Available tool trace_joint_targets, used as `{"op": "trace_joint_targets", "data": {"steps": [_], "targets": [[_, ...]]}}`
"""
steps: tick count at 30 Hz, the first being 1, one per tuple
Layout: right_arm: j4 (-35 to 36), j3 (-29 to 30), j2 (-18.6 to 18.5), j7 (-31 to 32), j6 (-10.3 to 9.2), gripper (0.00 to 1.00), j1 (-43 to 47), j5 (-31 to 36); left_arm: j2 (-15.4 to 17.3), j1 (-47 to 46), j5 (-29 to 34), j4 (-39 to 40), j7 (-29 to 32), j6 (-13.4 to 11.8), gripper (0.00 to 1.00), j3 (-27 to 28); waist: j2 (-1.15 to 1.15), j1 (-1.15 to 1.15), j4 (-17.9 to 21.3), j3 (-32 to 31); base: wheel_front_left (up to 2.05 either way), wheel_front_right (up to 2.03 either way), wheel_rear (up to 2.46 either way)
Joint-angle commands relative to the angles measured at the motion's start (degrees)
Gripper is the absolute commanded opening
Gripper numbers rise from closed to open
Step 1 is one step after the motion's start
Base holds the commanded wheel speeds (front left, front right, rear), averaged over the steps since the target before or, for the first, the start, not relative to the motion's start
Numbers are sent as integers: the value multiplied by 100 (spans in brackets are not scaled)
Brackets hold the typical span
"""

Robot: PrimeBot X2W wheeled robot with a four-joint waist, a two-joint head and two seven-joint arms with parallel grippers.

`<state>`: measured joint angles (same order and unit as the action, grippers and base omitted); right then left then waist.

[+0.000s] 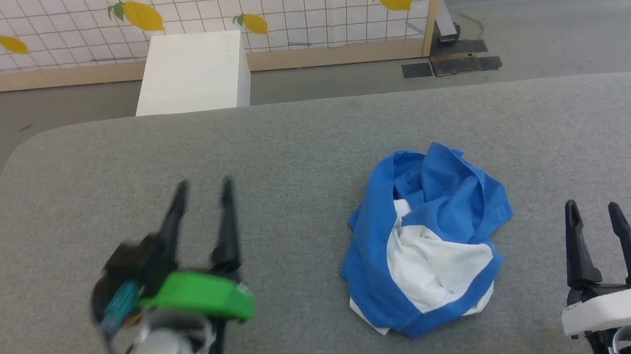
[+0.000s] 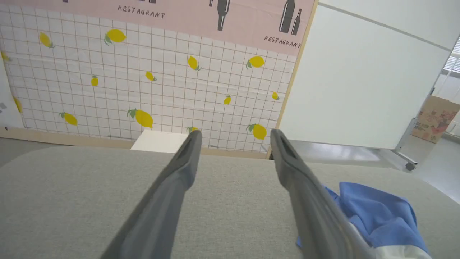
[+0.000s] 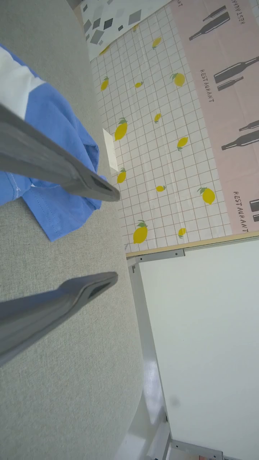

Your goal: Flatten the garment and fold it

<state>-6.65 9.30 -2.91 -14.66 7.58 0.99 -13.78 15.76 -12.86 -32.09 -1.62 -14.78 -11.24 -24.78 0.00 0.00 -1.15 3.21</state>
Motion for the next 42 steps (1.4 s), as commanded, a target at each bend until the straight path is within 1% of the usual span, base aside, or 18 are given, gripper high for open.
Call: {"op": "trace_joint_targets", "data": {"steps": [1, 2, 3, 5, 7, 8, 14, 17, 21, 23, 25, 26, 30, 31, 33, 34, 36, 42], "targets": [[26, -12, 3, -34, -9, 100, 45, 48, -95, 448, 271, 187, -19, -60, 100, 275, 0, 0, 19, 7, 0, 0, 0], [29, -19, 3, -34, -9, 100, 50, 62, -219, 768, 436, 384, -19, -67, 100, 600, 0, 0, 27, 9, 0, 0, 0], [31, -25, 3, -34, -9, 100, 54, 73, -304, 1021, 573, 495, -20, -33, 100, 802, 0, 0, 32, 8, 0, 0, 0], [38, -26, 3, -34, -9, 100, 64, 95, -486, 1535, 923, 630, -20, 117, 100, 1159, 0, 0, 35, -2, 0, 0, 0], [40, -28, 3, -34, -9, 100, 90, 117, -708, 1866, 1030, 617, -20, 288, 100, 1386, 0, 0, 20, -28, 0, 0, 0], [34, -42, 3, -34, -9, 100, 123, 132, -822, 2046, 1147, 551, -20, 413, 100, 1512, 0, 0, 2, -63, 0, 0, 0], [-8, -80, 3, -34, -9, 100, 249, 125, -1181, 2344, 1336, 171, -21, 941, 100, 1839, 0, 0, -131, -235, 0, 0, 0], [-84, -137, 3, -34, -9, 100, 170, 98, -1246, 2307, 1393, 76, -21, 1097, 100, 1902, 0, 0, -195, -280, 0, 0, 0], [-266, -244, 3, 63, -9, 100, -221, 159, -1278, 2262, 1449, 38, -21, 1198, 100, 1951, 0, 0, -237, -261, 0, 0, 0], [-318, -343, -59, 392, -9, 100, -547, 227, -1283, 2242, 1455, 45, -21, 1225, 100, 1963, 0, 0, -241, -206, 0, 0, 0], [-377, -475, -213, 895, -9, 100, -905, 98, -1285, 2203, 1415, 48, -21, 1224, 100, 1930, 0, 0, -255, -106, 0, 0, 0], [-465, -779, -631, 1712, -9, 100, -1470, -77, -1286, 2114, 1361, 44, -21, 1205, 100, 1853, 0, 0, -290, 81, 0, 0, 0], [-703, -1052, -1050, 2828, -9, 100, -2206, -375, -1287, 1944, 1313, 35, -21, 1177, 100, 1752, 0, 0, -351, 372, 0, 0, 0], [-779, -1098, -1139, 3067, -9, 100, -2368, -397, -1287, 1899, 1303, 35, -21, 1173, 100, 1729, 0, 0, -369, 437, 0, 0, 0], [-1042, -1208, -1328, 3738, -9, 100, -2709, -440, -1287, 1788, 1274, 24, -21, 1163, 100, 1660, 0, 0, -437, 584, 0, 0, 0], [-1102, -1281, -1418, 3913, -9, 100, -2843, -410, -1287, 1743, 1260, 17, -21, 1157, 100, 1628, 0, 0, -472, 642, 0, 0, 0], [-1246, -1357, -1504, 4252, -9, 100, -3095, -451, -1287, 1639, 1218, 12, -21, 1135, 100, 1563, 0, 0, -554, 783, 0, 0, 0], [-1627, -1554, -1534, 5196, -9, 100, -3543, -655, -1288, 1386, 1132, -72, -21, 1095, 100, 1370, 0, 0, -810, 1151, 0, 0, 0]]}}
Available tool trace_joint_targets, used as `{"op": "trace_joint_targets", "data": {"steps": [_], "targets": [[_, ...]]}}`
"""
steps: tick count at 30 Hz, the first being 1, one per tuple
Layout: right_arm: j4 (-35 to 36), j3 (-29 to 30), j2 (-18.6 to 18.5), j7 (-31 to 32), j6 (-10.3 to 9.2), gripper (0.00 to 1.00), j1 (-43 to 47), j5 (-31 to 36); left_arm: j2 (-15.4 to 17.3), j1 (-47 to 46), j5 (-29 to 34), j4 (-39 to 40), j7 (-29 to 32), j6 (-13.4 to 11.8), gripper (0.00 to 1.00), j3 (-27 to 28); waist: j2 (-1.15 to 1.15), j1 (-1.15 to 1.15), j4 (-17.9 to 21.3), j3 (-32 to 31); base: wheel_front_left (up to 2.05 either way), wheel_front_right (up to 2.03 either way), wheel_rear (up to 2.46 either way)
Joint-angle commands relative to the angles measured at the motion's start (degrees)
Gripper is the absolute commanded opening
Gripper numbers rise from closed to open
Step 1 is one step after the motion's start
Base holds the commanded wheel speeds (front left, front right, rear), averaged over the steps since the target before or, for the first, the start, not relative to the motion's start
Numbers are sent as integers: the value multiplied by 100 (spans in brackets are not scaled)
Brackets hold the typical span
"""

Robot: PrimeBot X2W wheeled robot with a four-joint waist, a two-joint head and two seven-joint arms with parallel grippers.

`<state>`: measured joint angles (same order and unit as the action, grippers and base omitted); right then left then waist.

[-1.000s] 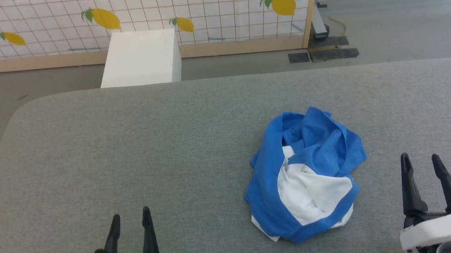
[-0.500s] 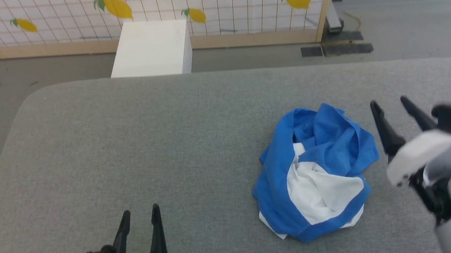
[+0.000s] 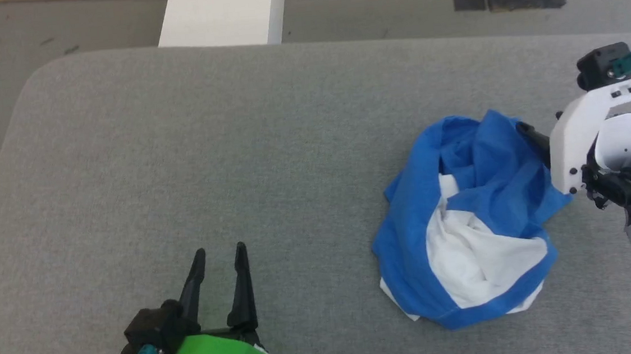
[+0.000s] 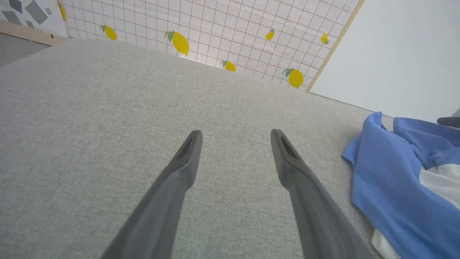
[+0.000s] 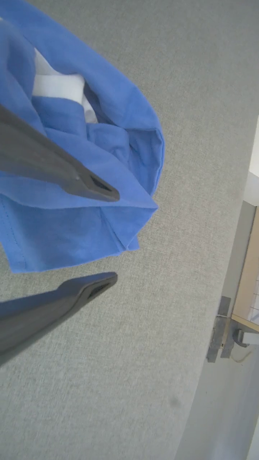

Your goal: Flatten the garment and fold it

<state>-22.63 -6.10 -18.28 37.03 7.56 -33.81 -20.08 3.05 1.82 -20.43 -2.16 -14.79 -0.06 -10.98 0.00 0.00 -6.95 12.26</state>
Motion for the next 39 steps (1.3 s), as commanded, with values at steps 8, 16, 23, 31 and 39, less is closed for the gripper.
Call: {"op": "trace_joint_targets", "data": {"steps": [8, 16, 23, 31, 39], "targets": [[-725, 2, 19, 650, -8, 100, -210, 302, -17, -271, -132, -136, -20, -53, 100, -247, 0, 0, -561, 434, 0, 0, 0], [-1155, 123, 52, 533, -8, 0, -201, 797, -17, -319, -182, -216, -20, -69, 100, -362, 0, 0, -690, 426, 0, 0, 0], [-851, 62, 53, -236, -8, 0, -639, 685, -17, -216, -144, -276, -20, -92, 100, -252, 0, 0, -468, 183, 0, 0, 0], [-644, 595, -253, -857, -8, 0, -771, 663, -17, -60, -68, -290, -20, -73, 100, -89, 0, 0, -162, -202, 0, 0, 0], [-623, 1461, -525, -1049, -8, 0, 552, 759, -17, 110, 52, -318, -20, -1, 100, 19, 0, 0, 84, -222, 0, 0, 0]]}}
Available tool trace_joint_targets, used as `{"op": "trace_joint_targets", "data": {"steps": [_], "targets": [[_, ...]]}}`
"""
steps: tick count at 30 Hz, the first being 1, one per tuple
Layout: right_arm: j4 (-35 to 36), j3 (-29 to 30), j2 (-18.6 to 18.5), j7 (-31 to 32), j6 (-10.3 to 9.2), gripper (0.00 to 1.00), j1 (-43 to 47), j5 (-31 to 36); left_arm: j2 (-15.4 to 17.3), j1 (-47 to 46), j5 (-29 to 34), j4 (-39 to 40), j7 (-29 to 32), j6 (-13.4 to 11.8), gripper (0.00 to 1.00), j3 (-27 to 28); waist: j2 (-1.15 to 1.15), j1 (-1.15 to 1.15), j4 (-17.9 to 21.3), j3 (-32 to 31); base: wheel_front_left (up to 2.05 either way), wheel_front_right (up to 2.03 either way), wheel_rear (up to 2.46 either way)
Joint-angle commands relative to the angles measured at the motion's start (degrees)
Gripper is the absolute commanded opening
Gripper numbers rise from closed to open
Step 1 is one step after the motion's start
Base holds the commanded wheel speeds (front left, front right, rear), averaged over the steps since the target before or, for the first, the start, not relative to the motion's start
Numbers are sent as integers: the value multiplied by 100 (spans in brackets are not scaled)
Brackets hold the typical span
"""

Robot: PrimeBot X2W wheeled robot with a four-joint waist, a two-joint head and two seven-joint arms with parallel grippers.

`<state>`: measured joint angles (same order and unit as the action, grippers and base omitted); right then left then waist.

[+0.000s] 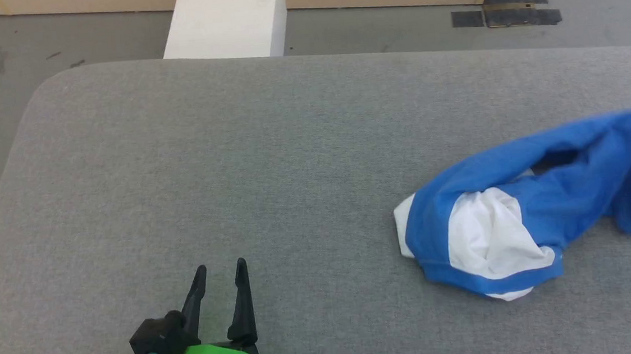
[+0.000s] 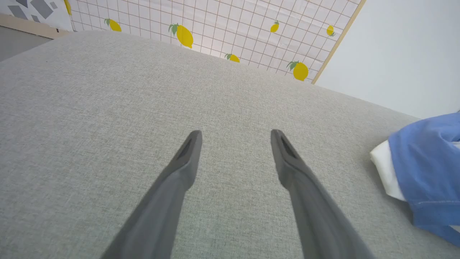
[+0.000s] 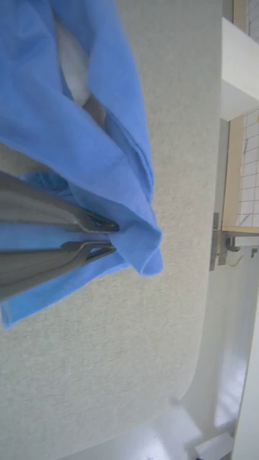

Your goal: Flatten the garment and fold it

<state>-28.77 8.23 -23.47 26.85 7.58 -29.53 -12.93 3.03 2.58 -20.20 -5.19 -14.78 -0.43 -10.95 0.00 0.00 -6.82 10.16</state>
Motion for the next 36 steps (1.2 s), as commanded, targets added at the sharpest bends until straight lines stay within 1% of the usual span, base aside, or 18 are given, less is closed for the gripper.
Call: {"op": "trace_joint_targets", "data": {"steps": [1, 6, 7, 8, 9, 10, 15, 18, 23, 25, 28, 31, 32, 36], "targets": [[-44, 167, 34, -40, -9, 0, 371, 61, -15, 30, 49, -26, -22, 52, 100, 23, 0, 0, 88, 2, 0, 0, 0], [-212, 664, 363, -133, -9, 0, 1161, 155, -15, -4, 90, -92, -22, 126, 100, 32, 0, 0, 167, 36, 0, 0, 0], [-217, 709, 438, -152, -9, 12, 1233, 181, -15, -10, 101, -121, -22, 146, 100, 30, 0, 0, 190, 29, 0, 0, 0], [-210, 723, 486, -153, -9, 40, 1267, 188, -15, -13, 105, -137, -22, 152, 100, 34, 0, 0, 206, 22, 0, 0, 0], [-176, 737, 543, -155, -9, 72, 1271, 173, -15, -10, 107, -152, -22, 153, 100, 45, 0, 0, 233, 1, 0, 0, 0], [-126, 735, 574, -152, -9, 100, 1258, 159, -15, -4, 109, -164, -22, 156, 100, 49, 0, 0, 251, -18, 0, 0, 0], [361, 783, 650, 30, -9, 100, 964, -224, -15, 51, 65, -226, -22, 166, 100, 13, 0, 0, 303, -173, 0, 0, 0], [854, 560, 627, 247, -9, 100, 807, -572, -15, 83, 10, -251, -22, 156, 100, -38, 0, 0, 283, -260, 0, 0, 0], [1708, 171, 625, 864, -9, 100, 624, -1100, -15, 155, -67, -257, -22, 113, 100, -104, 0, 0, 203, -346, 0, 0, 0], [1885, 161, 624, 1056, -9, 100, 546, -1132, -15, 162, -80, -254, -22, 115, 100, -108, 0, 0, 150, -322, 0, 0, 0], [1936, 81, 622, 1315, -9, 100, 399, -914, -15, 133, -91, -242, -22, 124, 100, -110, 0, 0, 57, -230, 0, 0, 0], [1721, 25, 685, 1739, -9, 100, 228, -698, -15, 71, -101, -226, -22, 130, 100, -138, 0, 0, -55, -74, 0, 0, 0], [1590, -13, 709, 1990, -9, 100, 135, -614, -15, 38, -108, -222, -22, 130, 100, -153, 0, 0, -106, 4, 0, 0, 0], [1331, -175, 672, 2505, -9, 100, -168, -293, -15, -85, -145, -221, -22, 121, 100, -212, 0, 0, -268, 251, 0, 0, 0]]}}
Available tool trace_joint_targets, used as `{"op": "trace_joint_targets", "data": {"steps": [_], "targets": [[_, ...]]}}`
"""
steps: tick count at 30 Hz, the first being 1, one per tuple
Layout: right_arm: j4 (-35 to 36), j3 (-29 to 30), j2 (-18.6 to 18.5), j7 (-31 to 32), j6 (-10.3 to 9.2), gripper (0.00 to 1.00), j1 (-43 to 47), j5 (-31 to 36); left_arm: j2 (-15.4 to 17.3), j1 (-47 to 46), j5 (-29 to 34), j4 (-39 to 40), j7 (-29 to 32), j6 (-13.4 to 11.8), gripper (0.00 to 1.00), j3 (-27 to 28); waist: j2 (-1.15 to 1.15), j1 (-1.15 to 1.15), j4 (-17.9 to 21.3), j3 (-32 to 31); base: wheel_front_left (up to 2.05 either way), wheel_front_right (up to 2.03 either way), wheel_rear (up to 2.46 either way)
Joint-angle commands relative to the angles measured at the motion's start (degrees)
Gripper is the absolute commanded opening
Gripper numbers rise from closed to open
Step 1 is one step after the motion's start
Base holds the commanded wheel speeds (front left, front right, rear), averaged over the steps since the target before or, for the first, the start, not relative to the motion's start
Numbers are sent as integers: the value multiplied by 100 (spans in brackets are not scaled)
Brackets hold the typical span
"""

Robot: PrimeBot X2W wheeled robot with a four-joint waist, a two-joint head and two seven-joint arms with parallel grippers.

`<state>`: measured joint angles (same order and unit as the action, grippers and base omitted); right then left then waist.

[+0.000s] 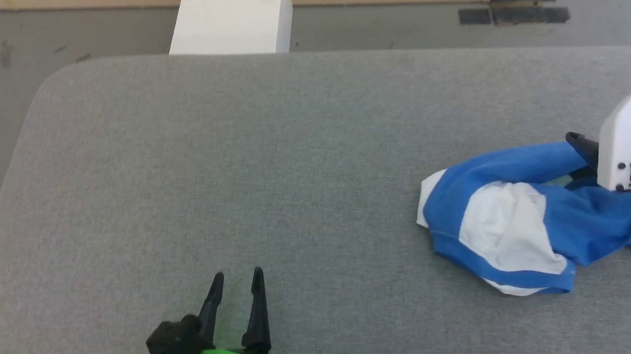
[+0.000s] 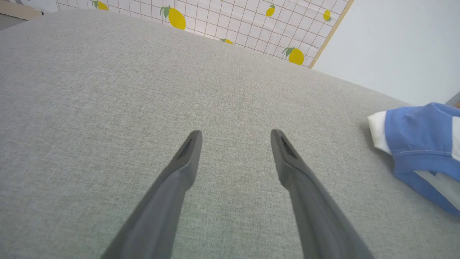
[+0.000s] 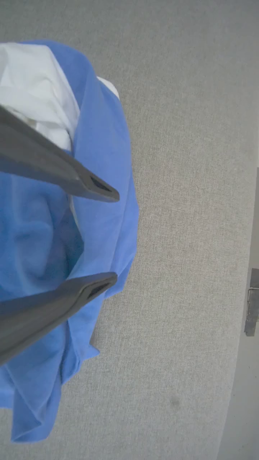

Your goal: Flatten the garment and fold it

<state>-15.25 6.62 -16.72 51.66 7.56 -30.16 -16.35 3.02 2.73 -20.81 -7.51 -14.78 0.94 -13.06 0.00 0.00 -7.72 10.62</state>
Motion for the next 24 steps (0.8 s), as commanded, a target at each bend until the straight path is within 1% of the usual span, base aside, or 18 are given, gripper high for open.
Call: {"op": "trace_joint_targets", "data": {"steps": [1, 6, 8, 9, 10, 11, 12, 15, 20, 21, 22, 24], "targets": [[-76, -47, -18, 115, -8, 100, -160, 115, -14, -129, -95, 8, -22, -19, 100, -17, 0, 0, -218, 260, 0, 0, 0], [-400, -172, -149, 569, -8, 100, -298, 448, -14, -286, -170, -1, -22, -41, 100, -109, 0, 0, -419, 489, 0, 0, 0], [-522, -132, -175, 770, -8, 100, -295, 510, -14, -340, -201, -3, -22, -55, 100, -137, 0, 0, -473, 537, 0, 0, 0], [-558, -108, -178, 858, -8, 74, -294, 526, -14, -358, -214, -4, -22, -62, 100, -144, 0, 0, -489, 547, 0, 0, 0], [-565, -84, -187, 917, -8, 40, -304, 563, -14, -372, -232, 0, -22, -75, 100, -143, 0, 0, -502, 553, 0, 0, 0], [-535, -79, -208, 904, -8, 12, -325, 605, -14, -380, -242, 2, -22, -81, 100, -142, 0, 0, -508, 554, 0, 0, 0], [-496, -72, -230, 857, -8, 0, -356, 660, -14, -385, -250, -1, -22, -87, 100, -136, 0, 0, -509, 546, 0, 0, 0], [-430, -82, -244, 698, -8, 0, -441, 705, -14, -361, -257, -32, -22, -100, 100, -110, 0, 0, -483, 456, 0, 0, 0], [-314, -39, -146, -38, -8, 0, -715, 760, -14, -309, -291, -58, -22, -86, 100, -99, 0, 0, -461, 190, 0, 0, 0], [-301, -72, -115, -163, -8, 0, -778, 754, -14, -300, -293, -57, -22, -85, 100, -106, 0, 0, -467, 155, 0, 0, 0], [-310, -165, -43, -430, -8, 0, -958, 733, -14, -286, -303, -56, -22, -87, 100, -123, 0, 0, -491, 92, 0, 0, 0], [-356, -356, 50, -563, -8, 0, -1133, 737, -14, -266, -305, -63, -22, -83, 100, -148, 0, 0, -534, 44, 0, 0, 0]]}}
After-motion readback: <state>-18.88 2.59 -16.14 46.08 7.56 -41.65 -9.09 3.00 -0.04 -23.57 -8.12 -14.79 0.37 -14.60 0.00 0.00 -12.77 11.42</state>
